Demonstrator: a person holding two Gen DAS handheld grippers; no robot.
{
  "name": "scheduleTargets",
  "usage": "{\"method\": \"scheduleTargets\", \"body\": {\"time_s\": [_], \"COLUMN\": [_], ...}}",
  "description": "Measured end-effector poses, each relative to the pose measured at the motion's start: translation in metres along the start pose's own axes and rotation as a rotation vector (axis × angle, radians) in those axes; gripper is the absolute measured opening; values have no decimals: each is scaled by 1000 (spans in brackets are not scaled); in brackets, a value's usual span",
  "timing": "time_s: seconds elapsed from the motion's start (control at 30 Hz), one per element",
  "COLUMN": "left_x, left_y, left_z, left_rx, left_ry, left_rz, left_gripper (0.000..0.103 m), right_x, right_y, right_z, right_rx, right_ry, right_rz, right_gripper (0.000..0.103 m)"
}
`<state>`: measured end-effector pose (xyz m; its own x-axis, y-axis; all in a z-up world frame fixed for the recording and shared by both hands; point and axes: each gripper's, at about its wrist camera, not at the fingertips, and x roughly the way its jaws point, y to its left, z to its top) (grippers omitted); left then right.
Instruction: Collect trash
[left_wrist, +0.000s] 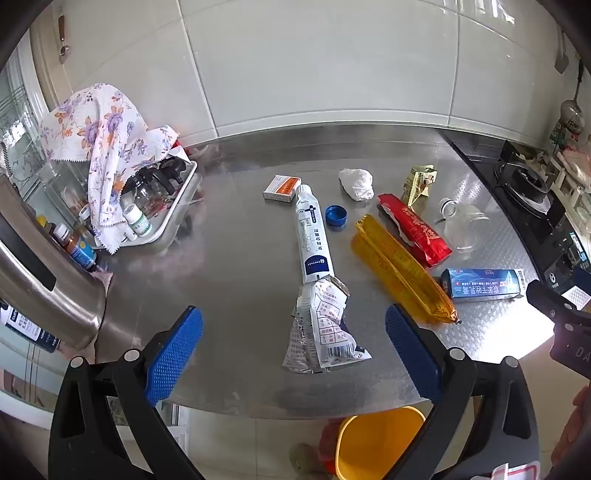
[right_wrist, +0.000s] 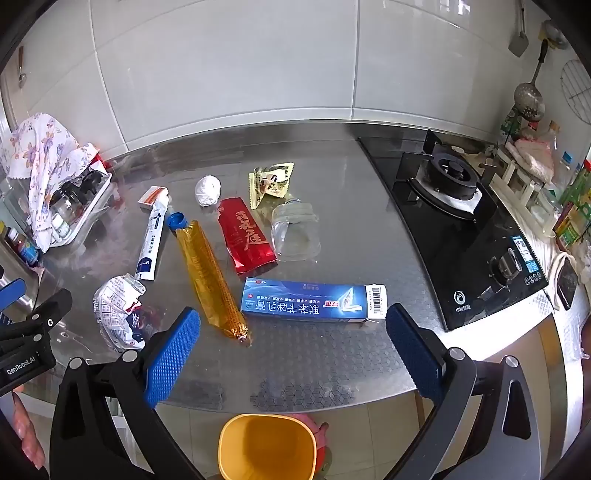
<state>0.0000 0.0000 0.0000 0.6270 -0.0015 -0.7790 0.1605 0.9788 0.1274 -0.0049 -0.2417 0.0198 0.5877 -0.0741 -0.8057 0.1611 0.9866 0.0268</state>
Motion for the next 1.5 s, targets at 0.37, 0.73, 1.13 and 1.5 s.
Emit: {"method": "scheduleTargets", "body": {"time_s": [0.37,0.73,1.13,1.5], "left_x": [7,4,4,4], "left_y": [-4,-1,2,3], "left_z": [2,-7,-7,-5], "left_rx": [2,-9,-15,-17], "left_ry": [8,15,22,22], "left_rz": [-3,-7,-11,-10], "left_gripper": [98,98,98,98], "right_x": [1,1,1,1], "right_y": [-1,2,1,0], "right_z": [0,-2,-6,-6], "right_rx": [1,-1,-1,-2], "right_ry": [10,10,15,17], "right_rz": [7,6,8,8], "right_gripper": [100,100,100,100]}}
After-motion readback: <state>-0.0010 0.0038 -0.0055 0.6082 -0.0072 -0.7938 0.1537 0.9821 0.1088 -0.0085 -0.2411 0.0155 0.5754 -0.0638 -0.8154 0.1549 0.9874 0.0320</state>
